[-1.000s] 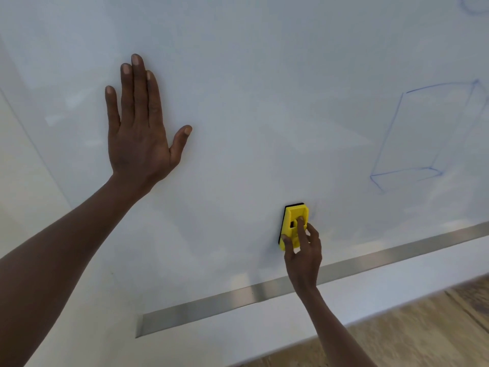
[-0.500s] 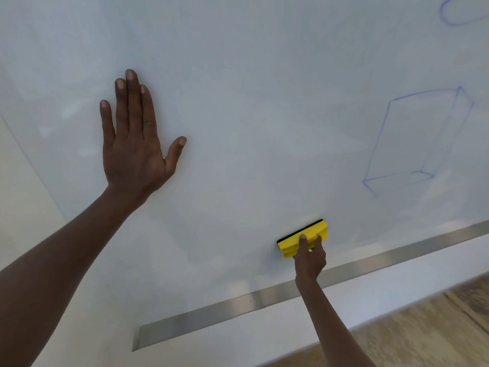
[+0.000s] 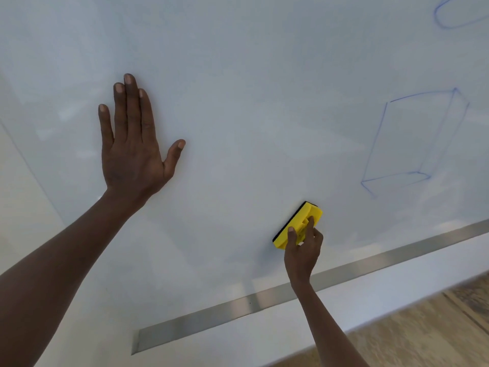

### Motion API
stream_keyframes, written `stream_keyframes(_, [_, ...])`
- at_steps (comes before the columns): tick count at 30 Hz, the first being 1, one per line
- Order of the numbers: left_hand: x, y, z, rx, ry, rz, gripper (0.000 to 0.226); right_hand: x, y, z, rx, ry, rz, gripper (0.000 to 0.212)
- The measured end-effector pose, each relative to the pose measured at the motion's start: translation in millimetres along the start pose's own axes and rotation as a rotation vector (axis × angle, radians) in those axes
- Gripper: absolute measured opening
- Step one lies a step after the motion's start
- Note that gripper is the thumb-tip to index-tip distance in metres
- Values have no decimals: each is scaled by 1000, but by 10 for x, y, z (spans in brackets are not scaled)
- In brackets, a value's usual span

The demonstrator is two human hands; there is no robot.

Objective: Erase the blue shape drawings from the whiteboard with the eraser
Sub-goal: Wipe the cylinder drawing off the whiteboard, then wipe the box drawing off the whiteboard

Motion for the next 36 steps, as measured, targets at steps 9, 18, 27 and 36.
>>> stream_keyframes(9, [20, 9, 7, 10, -5, -8, 87, 59, -254, 153, 574, -334, 40, 31])
stream_keyframes(18, [17, 20, 0, 4, 8, 4, 88, -87, 7, 838, -171, 34, -101, 61])
stream_keyframes(27, [10, 16, 0, -5, 29, 9, 88, 11, 461, 739, -706, 307, 67, 55])
stream_keyframes(36, [24, 22, 6, -18, 47, 24, 89, -323, -45, 352, -621, 348, 42, 60])
Point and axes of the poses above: each hand's wrist, its own y-axis away from the middle knuckle, its own x-axis out of the palm, z = x × y, the point moved 1 cm from there along -y, towards the middle knuckle, and after that the axes turned 10 degrees about y, right-handed, at the moved point
